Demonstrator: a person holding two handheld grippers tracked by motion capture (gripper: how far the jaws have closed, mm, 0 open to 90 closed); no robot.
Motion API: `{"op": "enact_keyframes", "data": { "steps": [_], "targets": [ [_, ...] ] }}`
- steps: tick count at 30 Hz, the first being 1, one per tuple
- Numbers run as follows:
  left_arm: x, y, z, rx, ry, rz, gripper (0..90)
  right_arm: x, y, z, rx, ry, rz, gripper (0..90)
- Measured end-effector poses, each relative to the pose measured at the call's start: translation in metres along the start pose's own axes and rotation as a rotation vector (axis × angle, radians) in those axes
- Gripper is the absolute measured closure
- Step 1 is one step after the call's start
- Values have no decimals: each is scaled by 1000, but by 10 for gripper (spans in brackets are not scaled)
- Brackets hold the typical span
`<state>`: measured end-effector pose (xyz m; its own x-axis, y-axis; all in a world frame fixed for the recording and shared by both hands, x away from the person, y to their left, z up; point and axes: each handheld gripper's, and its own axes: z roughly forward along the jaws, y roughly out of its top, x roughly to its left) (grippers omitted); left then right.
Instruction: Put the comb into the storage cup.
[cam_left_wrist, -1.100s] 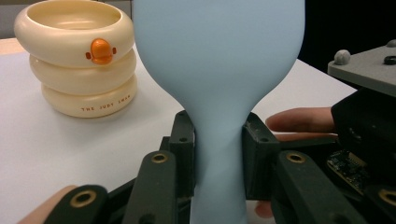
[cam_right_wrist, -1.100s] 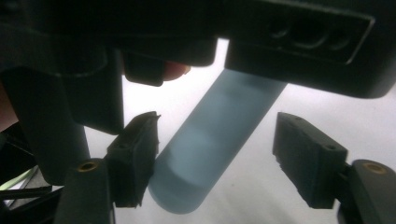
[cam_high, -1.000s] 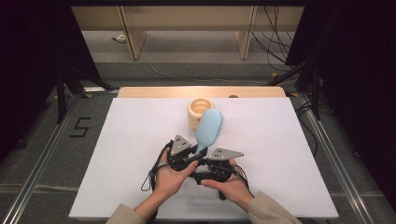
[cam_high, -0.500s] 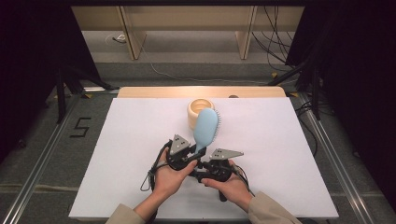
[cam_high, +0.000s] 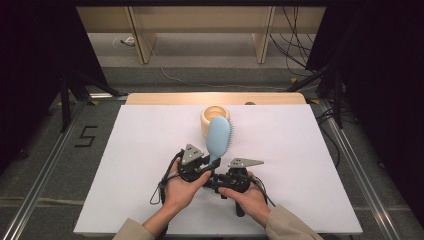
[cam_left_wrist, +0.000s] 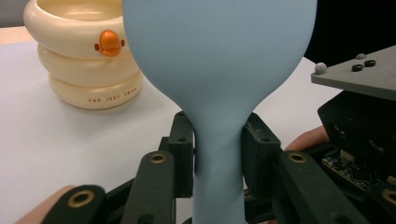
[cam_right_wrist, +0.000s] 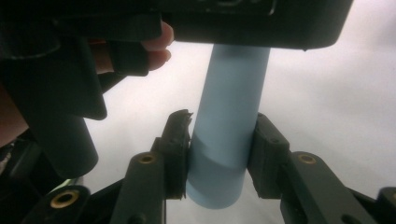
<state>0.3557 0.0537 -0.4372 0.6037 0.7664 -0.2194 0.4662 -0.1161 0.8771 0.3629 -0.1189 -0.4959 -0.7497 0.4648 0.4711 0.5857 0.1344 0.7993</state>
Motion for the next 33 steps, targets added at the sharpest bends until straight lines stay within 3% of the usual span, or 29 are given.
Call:
{"op": "enact_keyframes", "data": {
  "steps": [12,33],
  "targets": [
    [1,0,2,27,-3,1,667,-2,0,0,21,50,96,636],
    [5,0,4,55,2,7,621,-4,-1,0,44,87,193,638]
  ]
}}
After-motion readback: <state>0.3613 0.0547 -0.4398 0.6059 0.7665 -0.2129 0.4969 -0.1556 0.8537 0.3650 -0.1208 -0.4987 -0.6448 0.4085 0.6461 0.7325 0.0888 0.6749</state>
